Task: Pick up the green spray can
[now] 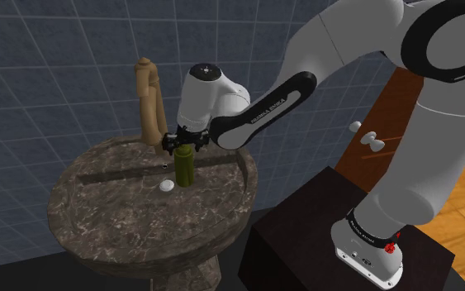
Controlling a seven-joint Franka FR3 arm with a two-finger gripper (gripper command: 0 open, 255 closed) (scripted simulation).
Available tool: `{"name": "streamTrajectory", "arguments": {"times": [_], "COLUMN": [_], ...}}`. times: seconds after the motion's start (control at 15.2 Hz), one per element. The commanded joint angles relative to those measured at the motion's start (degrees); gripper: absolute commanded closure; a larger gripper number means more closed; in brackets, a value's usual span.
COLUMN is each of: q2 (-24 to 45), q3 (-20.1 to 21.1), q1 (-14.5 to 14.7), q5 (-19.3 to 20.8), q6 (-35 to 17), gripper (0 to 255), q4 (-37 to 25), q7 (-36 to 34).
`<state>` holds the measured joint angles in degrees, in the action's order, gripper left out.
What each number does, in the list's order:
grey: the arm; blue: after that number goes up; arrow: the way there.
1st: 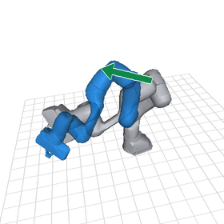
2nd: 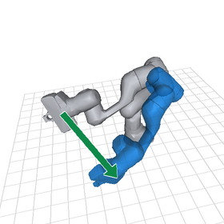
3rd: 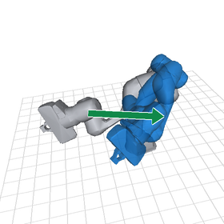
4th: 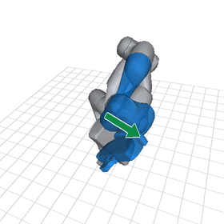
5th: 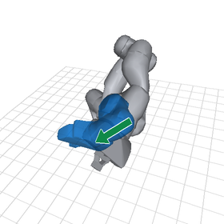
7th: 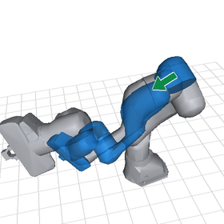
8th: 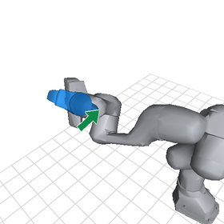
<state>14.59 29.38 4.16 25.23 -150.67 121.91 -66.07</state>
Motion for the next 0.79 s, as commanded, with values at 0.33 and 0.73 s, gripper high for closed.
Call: {"name": "streamTrajectory", "arguments": {"times": [0.33,0.73], "q2": [1.13,1.09], "q3": [-0.7,-0.66], "q1": [0.58,0.53], "q5": [1.5,1.4], "q6": [-0.98,-0.9], "gripper": [255,255], "q4": [0.06,0.0], "q7": [-1.22,-1.1]}}
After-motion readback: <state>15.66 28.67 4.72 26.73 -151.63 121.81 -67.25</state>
